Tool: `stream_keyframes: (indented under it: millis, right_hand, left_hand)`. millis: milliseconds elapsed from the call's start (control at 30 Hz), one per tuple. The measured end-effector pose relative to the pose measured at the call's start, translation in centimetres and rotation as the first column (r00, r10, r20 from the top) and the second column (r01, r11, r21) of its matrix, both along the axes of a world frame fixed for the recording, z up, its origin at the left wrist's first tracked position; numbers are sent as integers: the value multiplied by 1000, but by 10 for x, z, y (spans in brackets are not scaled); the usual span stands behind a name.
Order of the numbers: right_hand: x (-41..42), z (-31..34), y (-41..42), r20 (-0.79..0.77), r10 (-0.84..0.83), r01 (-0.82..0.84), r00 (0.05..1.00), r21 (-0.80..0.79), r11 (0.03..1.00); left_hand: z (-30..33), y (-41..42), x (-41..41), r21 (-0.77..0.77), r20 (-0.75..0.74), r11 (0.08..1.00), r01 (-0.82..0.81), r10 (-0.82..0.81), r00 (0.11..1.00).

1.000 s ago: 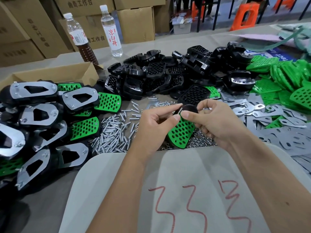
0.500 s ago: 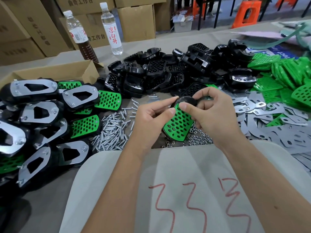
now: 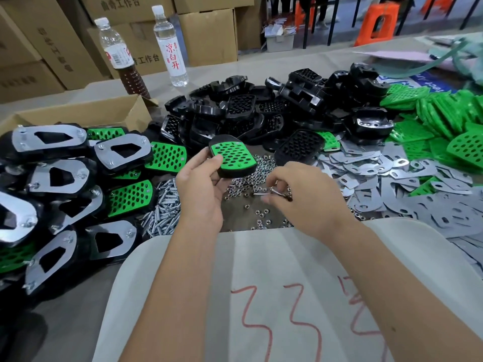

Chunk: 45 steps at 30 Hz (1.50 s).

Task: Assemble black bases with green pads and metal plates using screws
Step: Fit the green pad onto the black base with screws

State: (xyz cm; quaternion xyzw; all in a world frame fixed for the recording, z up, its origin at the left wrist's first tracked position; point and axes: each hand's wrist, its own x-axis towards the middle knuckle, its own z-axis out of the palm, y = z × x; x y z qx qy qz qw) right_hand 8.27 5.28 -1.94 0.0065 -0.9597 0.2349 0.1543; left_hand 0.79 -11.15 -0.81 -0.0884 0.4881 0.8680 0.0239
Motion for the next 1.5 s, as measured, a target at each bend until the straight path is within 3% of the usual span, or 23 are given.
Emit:
stream_keyframes:
  millis: [133,500,567,633,733,833,1033,1100,1233,1367,1500]
  right_hand:
    - [-1,2,-5,51,-71,67,996,68,995]
    - [1,1,1,67,-75,70,995,77,995]
    - [0,-1,2,-17,-78,77,997,-61,995]
    - [0,1,1,-166,-127,70,978,-311,948]
    - [1,6,2,-296,-234,-8,926,-634,773]
    - [1,9,2,-303,-207,-95,930,-745,661]
    - [-1,4,3,-199,-64,-87,978,-666,741]
    - [-1,4,4,-158,-37,-85,987,-697,712]
    - [-1,4,6,-178,-52,-84,983,-675,733]
    - [-1,5,11,-165,-26,-76,986,-585,807]
    - [1,6,9,-193,-23,-94,981,-574,813]
  left_hand:
    - [1,2,2,92,20,995,37,-39,999]
    - [-1,6,12,-10,-126,979,202,-201,971]
    - [-1,6,14,-28,-145,975,218,-220,965]
    - [-1,7,15,-60,-176,971,230,-237,955]
    - [-2,9,18,-142,-238,955,259,-287,928]
    - [-3,12,21,-255,-277,927,275,-342,898]
    - [-7,16,22,-292,-269,916,276,-356,895]
    - [-8,15,22,-282,-253,924,259,-332,908]
    - [-10,18,21,-219,-224,938,270,-318,921]
    - [-13,19,20,-278,-222,934,224,-289,931]
    - [-14,20,22,-245,-207,945,218,-271,940]
